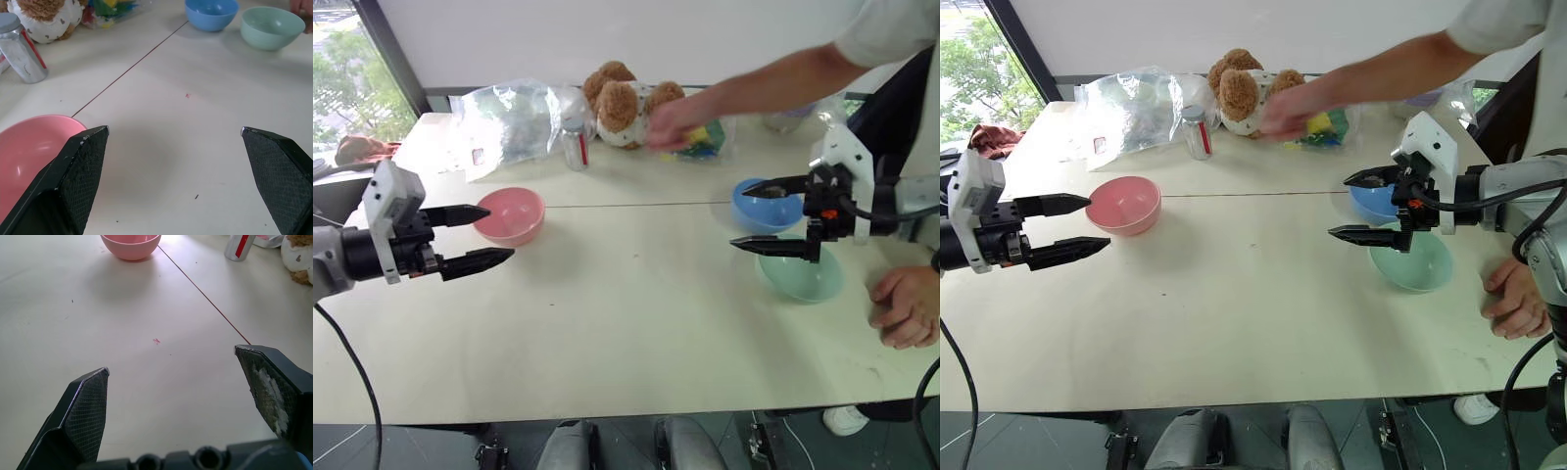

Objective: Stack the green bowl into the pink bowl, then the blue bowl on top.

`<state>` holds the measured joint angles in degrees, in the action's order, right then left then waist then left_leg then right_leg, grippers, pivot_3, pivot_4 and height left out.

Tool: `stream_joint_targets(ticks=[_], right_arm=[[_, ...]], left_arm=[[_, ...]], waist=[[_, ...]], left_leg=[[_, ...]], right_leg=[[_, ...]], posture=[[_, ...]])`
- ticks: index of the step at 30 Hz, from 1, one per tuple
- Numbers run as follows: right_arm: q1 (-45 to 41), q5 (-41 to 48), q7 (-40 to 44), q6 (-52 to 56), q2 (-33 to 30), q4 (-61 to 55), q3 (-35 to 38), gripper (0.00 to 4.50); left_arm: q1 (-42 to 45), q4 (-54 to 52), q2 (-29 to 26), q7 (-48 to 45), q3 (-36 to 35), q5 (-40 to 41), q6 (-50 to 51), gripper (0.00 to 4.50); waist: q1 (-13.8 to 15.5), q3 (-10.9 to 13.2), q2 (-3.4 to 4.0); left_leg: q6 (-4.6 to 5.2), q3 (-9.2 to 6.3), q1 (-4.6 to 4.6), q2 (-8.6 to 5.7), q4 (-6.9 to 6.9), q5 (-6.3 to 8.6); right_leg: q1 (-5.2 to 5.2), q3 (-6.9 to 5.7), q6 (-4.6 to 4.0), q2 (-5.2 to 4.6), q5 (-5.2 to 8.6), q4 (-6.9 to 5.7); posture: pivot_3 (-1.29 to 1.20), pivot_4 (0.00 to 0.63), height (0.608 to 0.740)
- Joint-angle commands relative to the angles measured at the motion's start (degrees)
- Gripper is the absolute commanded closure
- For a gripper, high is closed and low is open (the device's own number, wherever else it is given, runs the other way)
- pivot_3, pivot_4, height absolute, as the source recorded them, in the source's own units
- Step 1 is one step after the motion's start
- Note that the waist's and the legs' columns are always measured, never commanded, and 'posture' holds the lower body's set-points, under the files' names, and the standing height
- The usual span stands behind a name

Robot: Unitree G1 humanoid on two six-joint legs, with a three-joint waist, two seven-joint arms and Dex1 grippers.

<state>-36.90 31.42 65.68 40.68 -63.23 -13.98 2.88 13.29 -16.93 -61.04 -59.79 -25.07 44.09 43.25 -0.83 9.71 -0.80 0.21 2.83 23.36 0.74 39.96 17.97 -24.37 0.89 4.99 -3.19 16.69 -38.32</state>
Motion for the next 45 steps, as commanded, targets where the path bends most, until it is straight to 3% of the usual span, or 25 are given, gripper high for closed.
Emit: stream_joint_targets(ticks=[1,21,28,35,40,43,45], right_arm=[[-1.59,-0.66,0.68,-1.17,-0.19,-0.07,0.49,0.02],[-0.93,-1.66,0.85,-1.07,0.66,-0.02,0.56,0.02],[-1.36,-1.18,0.43,-0.34,1.39,-1.45,0.01,0.02],[-2.79,-0.66,-2.11,2.52,4.95,-4.64,-2.73,0.02],[-3.12,-0.82,-4.08,3.70,7.90,-6.62,-5.14,0.02],[-3.26,0.38,-4.77,5.16,8.75,-7.98,-4.66,0.00],[-3.59,2.01,-5.56,6.76,9.70,-9.10,-4.10,0.00]], left_arm=[[-0.16,-0.72,-0.19,-0.16,-1.65,-0.61,-1.96,0.00],[-1.30,-1.76,1.61,1.73,-1.26,-0.74,-3.40,0.00],[-0.89,2.48,0.23,3.90,7.64,-16.12,-15.31,0.00],[8.99,20.93,1.64,4.54,19.56,-32.03,-30.85,0.00],[21.16,38.43,7.93,1.62,28.70,-39.43,-39.55,0.00],[25.69,46.25,10.30,-1.58,31.94,-42.08,-43.56,0.88],[28.45,51.47,11.55,-2.54,33.62,-44.12,-46.73,1.91]], waist=[[-0.02,0.00,0.00],[-0.02,0.00,0.00],[0.00,0.00,0.00],[0.03,0.00,0.01],[0.55,0.00,0.00],[0.29,0.01,-0.03],[0.11,0.01,-0.04]], left_leg=[[0.00,0.00,0.00,0.00,0.00,0.00],[0.00,-0.01,0.00,0.00,-0.02,0.00],[0.00,0.01,0.00,0.00,-0.02,0.00],[0.01,0.08,0.00,-0.01,-0.03,0.01],[0.05,0.07,0.07,-0.06,0.00,0.02],[0.12,0.14,0.10,-0.09,0.08,0.06],[0.18,0.16,0.12,-0.08,0.09,0.10]], right_leg=[[0.00,0.00,0.00,0.00,0.00,0.00],[-0.01,0.00,0.00,-0.03,0.00,0.00],[0.00,0.00,0.00,-0.03,0.00,0.00],[-0.04,0.00,-0.01,0.00,0.00,0.00],[-0.06,-0.05,0.01,0.00,-0.01,0.00],[-0.06,-0.08,0.02,0.05,-0.01,0.00],[-0.07,-0.09,0.03,0.04,-0.01,0.02]], posture=[[0.00,0.150,0.740],[0.00,0.150,0.740],[0.00,0.150,0.740],[0.00,0.150,0.740],[0.00,0.150,0.740],[0.00,0.150,0.740],[0.00,0.150,0.740]])
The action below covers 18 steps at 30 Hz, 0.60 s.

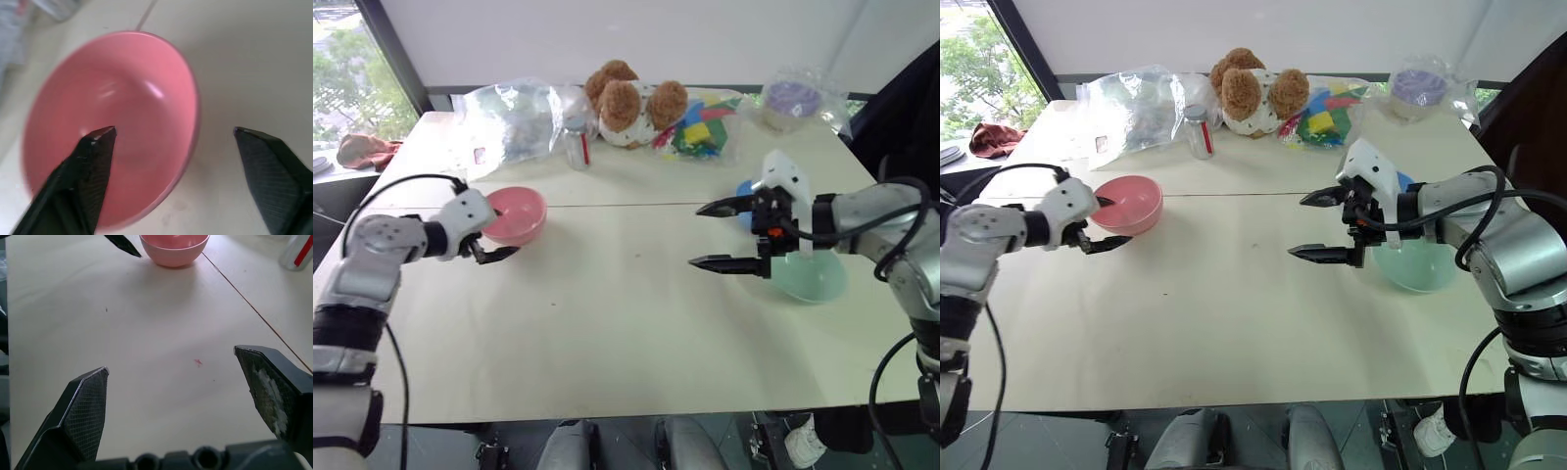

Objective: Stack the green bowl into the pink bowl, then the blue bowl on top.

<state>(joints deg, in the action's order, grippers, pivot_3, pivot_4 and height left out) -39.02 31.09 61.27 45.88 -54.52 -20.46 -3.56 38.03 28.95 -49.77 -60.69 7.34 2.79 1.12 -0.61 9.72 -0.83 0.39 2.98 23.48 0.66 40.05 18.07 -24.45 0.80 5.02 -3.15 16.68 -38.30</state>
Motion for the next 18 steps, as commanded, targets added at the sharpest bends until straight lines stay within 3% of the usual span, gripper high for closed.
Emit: stream_joint_targets(ticks=[1,4,5,9,18], right_arm=[[-1.64,3.14,-1.61,2.41,1.35,-3.17,2.58,0.00],[-1.60,4.42,-2.89,3.80,2.30,-4.59,3.02,0.00],[-1.45,4.71,-3.30,4.03,2.50,-4.98,3.12,0.00],[-0.72,5.02,-4.22,4.28,1.76,-5.59,3.90,0.00],[2.28,2.93,-1.83,1.98,-5.87,-1.04,9.47,0.00]], left_arm=[[4.97,7.99,0.88,-2.03,1.77,-3.56,-6.02,2.49],[8.26,13.84,2.33,-3.20,3.08,-5.33,-9.42,4.10],[9.22,15.49,2.76,-3.48,3.43,-5.90,-10.42,4.43],[11.93,17.64,4.27,-7.51,3.44,-5.60,-13.30,4.43],[16.45,-3.61,13.16,-30.07,7.55,4.43,-6.33,4.43]], waist=[[-0.19,0.00,-0.01],[-0.16,0.00,-0.01],[-0.09,0.00,-0.01],[-0.07,0.00,-0.01],[1.33,0.00,-0.03]], left_leg=[[0.01,0.02,0.00,0.00,0.00,0.00],[0.00,0.02,0.00,0.04,0.00,0.00],[0.00,0.02,0.00,0.04,0.00,0.00],[0.01,0.03,0.00,0.02,0.03,0.00],[0.02,0.02,0.05,-0.04,0.08,0.01]], right_leg=[[-0.02,0.00,0.00,0.00,0.00,0.00],[-0.05,0.00,0.00,0.03,0.00,-0.02],[-0.06,-0.01,0.00,0.03,0.00,-0.02],[-0.03,-0.01,0.00,0.00,0.00,-0.03],[0.03,-0.03,0.01,-0.06,0.00,0.08]], posture=[[0.00,0.150,0.740],[0.00,0.150,0.740],[0.00,0.150,0.740],[0.00,0.150,0.740],[0.00,0.150,0.740]])
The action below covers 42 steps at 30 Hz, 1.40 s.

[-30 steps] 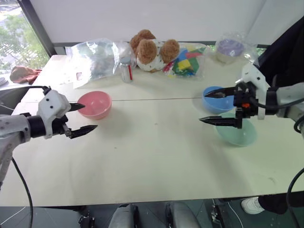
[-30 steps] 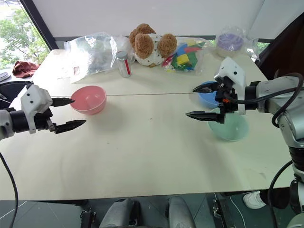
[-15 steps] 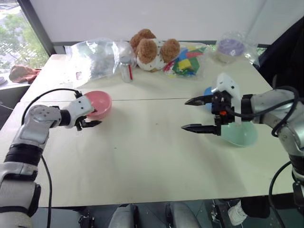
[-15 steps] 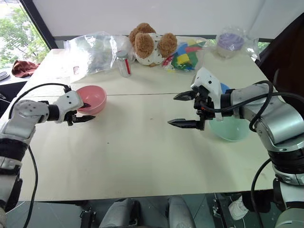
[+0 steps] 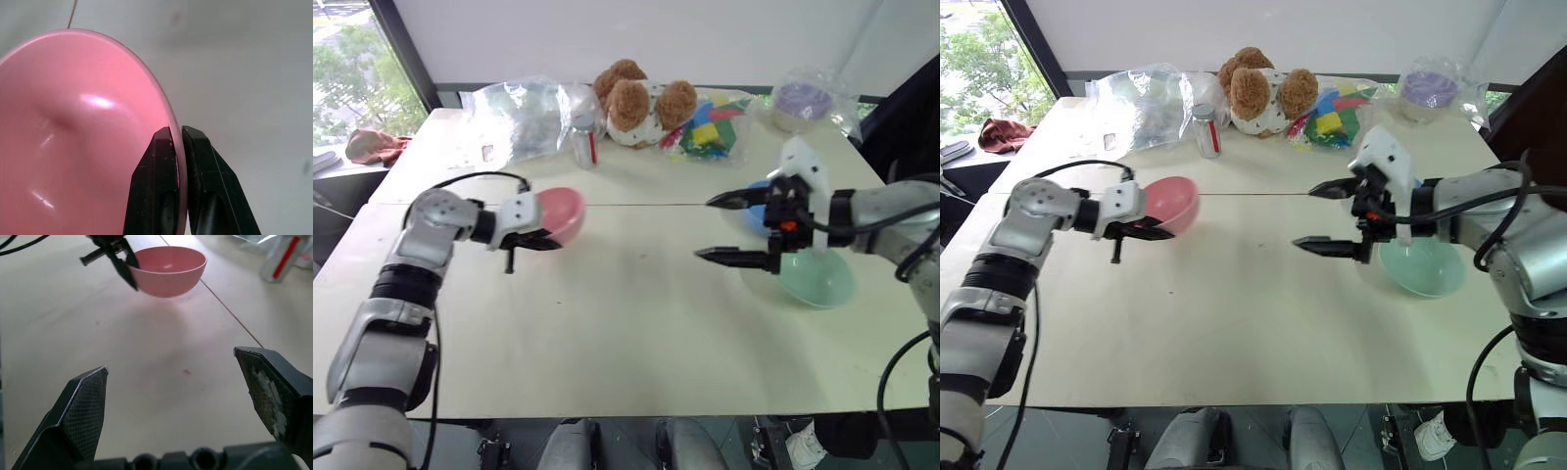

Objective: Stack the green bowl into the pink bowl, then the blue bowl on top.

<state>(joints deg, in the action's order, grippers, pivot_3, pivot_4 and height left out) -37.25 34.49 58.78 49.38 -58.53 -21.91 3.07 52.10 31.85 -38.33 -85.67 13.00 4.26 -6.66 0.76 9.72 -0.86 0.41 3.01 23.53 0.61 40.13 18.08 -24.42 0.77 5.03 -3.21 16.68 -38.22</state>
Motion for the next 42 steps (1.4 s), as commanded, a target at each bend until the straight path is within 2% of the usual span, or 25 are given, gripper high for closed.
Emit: stream_joint_targets(ticks=[1,7,13,16,19,22,23,28,31,34,38,42], right_arm=[[0.92,-0.46,0.74,-1.65,-2.35,0.46,3.22,0.00],[3.34,0.59,0.24,-0.67,-4.03,-1.44,5.87,0.00],[6.76,2.07,-1.52,1.51,-4.90,-4.72,9.18,0.00],[8.14,2.71,-2.11,2.32,-5.13,-5.63,10.61,0.00],[8.94,3.26,-2.63,2.78,-5.28,-6.30,11.28,0.00],[8.81,3.27,-2.96,2.50,-5.23,-6.00,10.77,0.00],[8.69,3.25,-2.99,2.32,-5.16,-5.86,10.49,0.00],[8.80,1.72,-2.48,0.61,-5.51,-4.54,8.80,0.00],[11.51,-2.17,-2.69,-0.88,-7.21,-2.09,6.98,0.00],[13.12,-4.37,-4.16,0.24,-7.98,0.31,5.47,0.00],[15.32,-6.45,-5.88,1.69,-7.37,3.17,3.33,0.00],[16.75,-9.50,-7.82,1.66,-6.19,7.53,0.20,0.00]], left_arm=[[2.80,-7.55,2.45,-6.10,3.30,3.36,1.54,4.43],[5.86,-6.47,5.37,-6.83,13.85,3.26,-4.06,4.43],[7.28,0.34,8.96,-6.55,16.72,-1.89,-13.97,4.43],[7.35,1.42,9.51,-6.72,16.06,-2.52,-15.72,3.38],[7.05,0.18,9.21,-6.83,15.36,-1.53,-16.12,1.85],[6.56,-5.41,7.96,-6.83,13.52,2.27,-12.99,0.25],[6.50,-7.25,7.38,-6.83,12.80,3.60,-11.54,0.03],[7.26,-13.60,3.54,-5.51,4.47,10.11,1.70,0.03],[7.10,-15.49,-2.92,-3.22,-3.63,15.49,14.72,0.03],[5.05,-18.04,-7.42,-0.72,-8.87,19.01,23.70,0.03],[-1.47,-22.61,-12.09,3.00,-15.55,22.51,31.46,0.03],[-10.84,-29.81,-14.52,7.60,-21.81,26.12,37.31,0.03]], waist=[[-0.09,0.00,0.00],[-1.19,-0.01,0.03],[-1.38,-0.01,0.03],[-1.38,-0.01,0.02],[-1.35,-0.01,0.02],[-1.36,-0.01,0.02],[-1.37,-0.01,0.02],[-1.59,-0.01,0.02],[-1.71,-0.01,0.02],[-1.79,-0.01,0.03],[-1.38,-0.03,0.05],[-1.44,-0.02,0.02]], left_leg=[[0.00,0.00,0.00,0.00,0.00,0.00],[0.01,-0.03,-0.08,0.12,-0.02,0.00],[0.00,-0.04,-0.10,0.15,-0.01,0.00],[0.00,-0.04,-0.09,0.15,-0.01,0.00],[0.00,-0.04,-0.09,0.15,-0.01,0.00],[0.00,-0.05,-0.09,0.15,-0.01,0.00],[0.00,-0.05,-0.09,0.16,-0.01,0.00],[0.00,-0.06,-0.09,0.21,-0.01,0.00],[0.00,-0.07,-0.10,0.22,-0.01,0.00],[0.00,-0.07,-0.10,0.24,-0.03,0.00],[-0.02,-0.06,-0.11,0.24,-0.01,-0.01],[-0.03,-0.06,-0.10,0.22,0.02,-0.02]], right_leg=[[0.00,0.01,0.00,0.01,0.00,0.00],[-0.01,0.16,0.00,0.27,0.00,-0.11],[-0.01,0.20,0.00,0.35,0.00,-0.13],[-0.01,0.20,0.00,0.36,0.00,-0.13],[-0.01,0.21,0.00,0.35,0.00,-0.12],[-0.01,0.21,0.00,0.34,0.00,-0.12],[-0.01,0.22,0.00,0.33,0.00,-0.12],[-0.01,0.22,0.00,0.31,0.00,-0.13],[-0.01,0.21,0.00,0.42,0.00,-0.14],[-0.03,0.22,0.01,0.44,0.00,-0.13],[-0.01,0.21,0.01,0.39,0.00,-0.14],[0.03,0.21,0.01,0.28,0.00,-0.13]], posture=[[0.00,0.150,0.740],[0.00,0.150,0.740],[0.00,0.150,0.740],[0.00,0.150,0.740],[0.00,0.150,0.740],[0.00,0.150,0.740],[0.00,0.150,0.740],[0.00,0.150,0.740],[0.00,0.150,0.740],[0.00,0.150,0.740],[0.00,0.150,0.740],[0.00,0.150,0.740]])
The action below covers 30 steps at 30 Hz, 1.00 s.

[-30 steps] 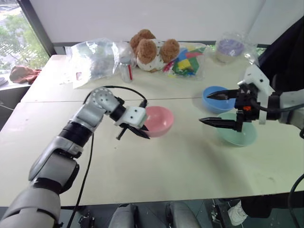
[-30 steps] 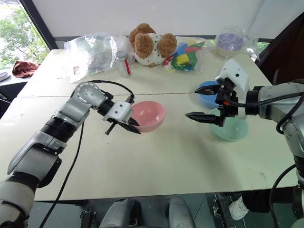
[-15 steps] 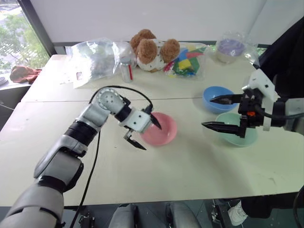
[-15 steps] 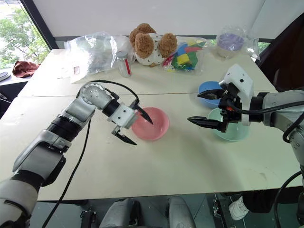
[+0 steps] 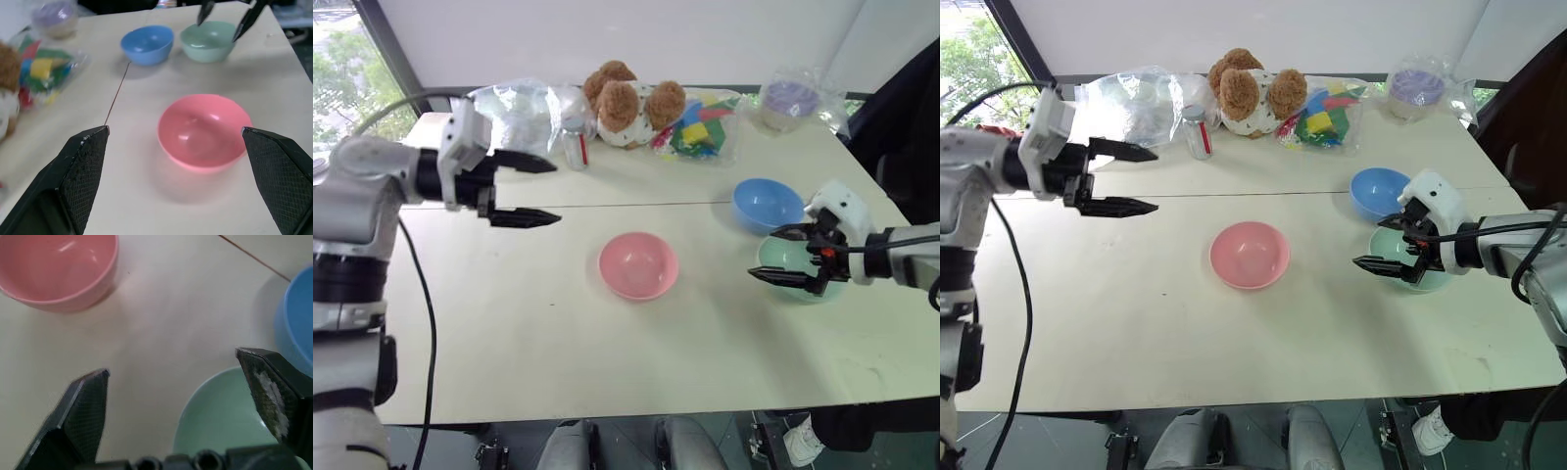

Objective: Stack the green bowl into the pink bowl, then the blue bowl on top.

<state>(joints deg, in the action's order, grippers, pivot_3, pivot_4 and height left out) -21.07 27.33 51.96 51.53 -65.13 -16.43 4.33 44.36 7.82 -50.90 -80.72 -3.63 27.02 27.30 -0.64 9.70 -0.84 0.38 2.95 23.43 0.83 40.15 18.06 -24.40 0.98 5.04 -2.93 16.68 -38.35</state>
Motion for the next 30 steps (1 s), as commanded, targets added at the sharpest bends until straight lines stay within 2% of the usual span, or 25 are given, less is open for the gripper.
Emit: stream_joint_targets(ticks=[1,6,8,11,12,16,20,23,26,30], right_arm=[[1.16,-3.00,-0.96,-0.81,0.47,2.89,-1.79,0.00],[3.37,-6.03,-0.22,-2.89,0.60,6.09,-4.68,0.00],[3.48,-6.70,0.24,-3.42,0.81,6.63,-5.49,0.53],[3.84,-8.38,1.29,-5.05,0.27,6.77,-6.79,1.86],[3.86,-8.42,1.66,-5.26,0.29,6.65,-6.80,2.52],[3.47,-8.88,2.76,-5.95,-0.22,5.23,-6.36,4.45],[2.40,-7.46,6.95,-7.96,-3.27,0.19,-3.71,4.45],[-3.75,-1.40,11.90,-6.83,-3.19,-6.68,-2.11,4.45],[-12.98,-0.56,13.57,-7.82,1.44,-10.09,-7.90,4.45],[-20.22,-3.17,14.26,-10.75,10.48,-7.96,-16.49,4.45]], left_arm=[[-5.50,-7.68,-2.40,3.68,-6.63,4.28,4.64,0.03],[-14.05,-14.85,-3.36,7.90,-12.11,8.66,10.36,0.03],[-15.78,-16.41,-3.29,9.46,-12.85,9.16,10.69,0.00],[-16.61,-17.42,-3.11,11.42,-13.41,10.04,11.16,0.00],[-16.76,-17.52,-3.08,11.94,-13.48,10.19,11.17,0.00],[-17.33,-17.58,-3.35,12.54,-13.51,10.38,10.71,0.00],[-16.90,-16.75,-3.95,13.19,-13.97,10.56,10.34,0.00],[-16.17,-16.09,-4.23,13.89,-14.49,11.10,10.52,0.00],[-15.91,-15.53,-4.34,13.90,-14.27,11.06,10.21,0.00],[-15.62,-15.07,-4.16,14.15,-13.40,10.26,9.21,0.00]], waist=[[-0.03,0.00,0.00],[-0.10,0.00,0.01],[-0.10,0.00,0.01],[-0.04,0.00,0.01],[-0.02,0.00,0.01],[-0.15,-0.04,-0.05],[-0.11,-0.06,-0.10],[-0.40,-0.03,-0.04],[-0.61,-0.02,-0.02],[-0.28,-0.10,-0.19]], left_leg=[[0.00,0.01,0.00,0.00,0.00,0.00],[-0.01,-0.01,-0.01,0.01,-0.03,-0.01],[-0.02,0.00,-0.03,0.01,-0.03,-0.01],[-0.08,0.01,-0.05,0.01,-0.03,-0.04],[-0.09,0.01,-0.06,0.01,-0.03,-0.05],[-0.09,0.00,-0.06,0.00,-0.03,-0.05],[-0.09,0.00,-0.12,0.02,-0.03,-0.05],[-0.09,0.01,-0.11,0.03,-0.06,-0.05],[-0.10,0.01,-0.14,0.07,-0.07,-0.06],[-0.12,-0.09,-0.13,0.08,-0.10,-0.06]], right_leg=[[0.00,0.01,0.00,-0.01,0.00,0.00],[-0.02,0.01,0.00,-0.01,0.00,-0.01],[-0.01,0.02,0.00,-0.01,0.00,-0.01],[-0.01,0.02,-0.01,-0.01,0.00,-0.09],[-0.01,0.01,-0.01,0.00,0.00,-0.09],[-0.01,0.02,-0.01,0.01,0.00,-0.10],[0.05,0.02,-0.01,0.02,-0.01,-0.09],[0.01,0.03,-0.01,0.03,-0.01,-0.10],[-0.03,0.05,-0.02,0.06,-0.01,-0.14],[0.01,-0.03,-0.03,0.07,-0.01,-0.09]], posture=[[0.00,0.150,0.740],[0.00,0.150,0.740],[0.00,0.150,0.740],[0.00,0.150,0.740],[0.00,0.150,0.740],[0.00,0.150,0.740],[0.00,0.150,0.740],[0.00,0.150,0.740],[0.00,0.150,0.740],[0.00,0.150,0.740]])
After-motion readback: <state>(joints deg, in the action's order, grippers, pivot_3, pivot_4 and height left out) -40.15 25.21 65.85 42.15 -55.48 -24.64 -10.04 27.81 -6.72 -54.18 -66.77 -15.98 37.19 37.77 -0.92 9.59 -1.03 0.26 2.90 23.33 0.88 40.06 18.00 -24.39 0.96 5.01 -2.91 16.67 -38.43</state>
